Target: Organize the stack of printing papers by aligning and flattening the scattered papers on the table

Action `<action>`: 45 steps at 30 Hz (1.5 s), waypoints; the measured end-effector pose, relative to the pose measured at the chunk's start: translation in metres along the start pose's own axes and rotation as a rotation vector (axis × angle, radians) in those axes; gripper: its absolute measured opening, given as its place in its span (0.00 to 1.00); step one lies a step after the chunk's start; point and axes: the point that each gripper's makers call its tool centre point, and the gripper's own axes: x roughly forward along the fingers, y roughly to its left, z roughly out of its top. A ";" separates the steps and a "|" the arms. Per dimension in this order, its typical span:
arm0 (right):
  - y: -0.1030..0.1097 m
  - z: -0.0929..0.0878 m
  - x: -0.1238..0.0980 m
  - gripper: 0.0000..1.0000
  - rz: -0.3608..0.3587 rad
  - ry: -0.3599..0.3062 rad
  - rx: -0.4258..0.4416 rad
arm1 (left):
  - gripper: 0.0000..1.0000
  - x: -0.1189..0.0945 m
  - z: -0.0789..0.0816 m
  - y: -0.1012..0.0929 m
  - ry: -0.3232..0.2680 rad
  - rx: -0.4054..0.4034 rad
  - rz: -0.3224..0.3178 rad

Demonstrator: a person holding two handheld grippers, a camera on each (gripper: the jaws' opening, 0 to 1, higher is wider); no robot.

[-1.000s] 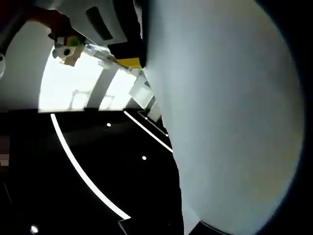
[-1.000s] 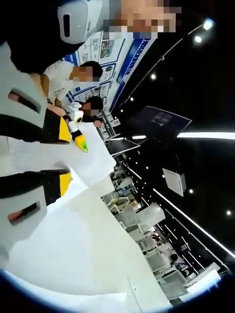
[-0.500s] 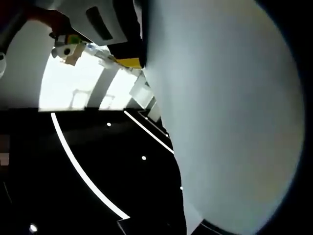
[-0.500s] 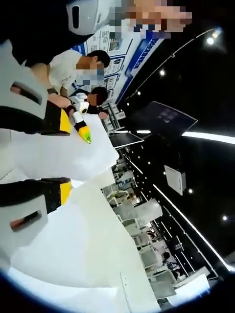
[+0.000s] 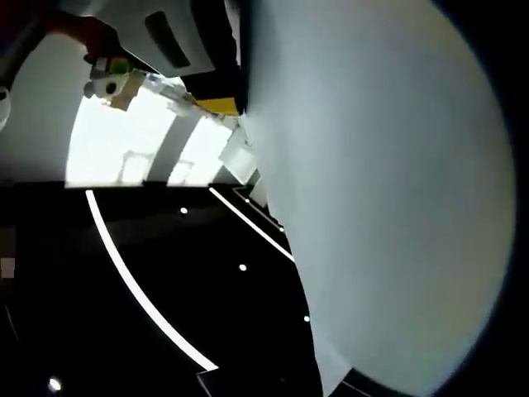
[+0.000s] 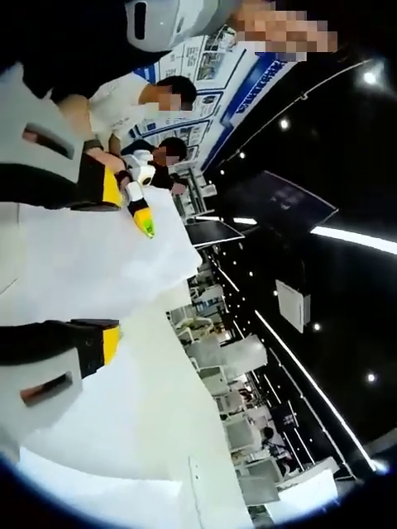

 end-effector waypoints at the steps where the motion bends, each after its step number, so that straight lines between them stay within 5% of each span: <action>1: 0.000 0.000 0.000 0.51 -0.001 0.000 -0.001 | 0.08 0.000 0.000 0.000 0.000 0.000 0.000; 20: -0.002 -0.003 0.006 0.90 -0.022 0.006 -0.024 | 0.08 0.001 0.001 0.001 -0.001 -0.010 0.004; 27: 0.001 0.003 0.004 0.90 0.019 -0.036 0.086 | 0.09 0.001 0.001 0.001 0.001 -0.010 0.003; 38: 0.000 0.000 0.002 0.90 -0.007 -0.011 0.025 | 0.09 0.001 0.001 0.003 0.002 -0.007 0.004; 45: -0.004 -0.014 -0.011 0.90 -0.051 0.065 -0.058 | 0.09 0.001 0.001 0.003 0.006 -0.003 0.004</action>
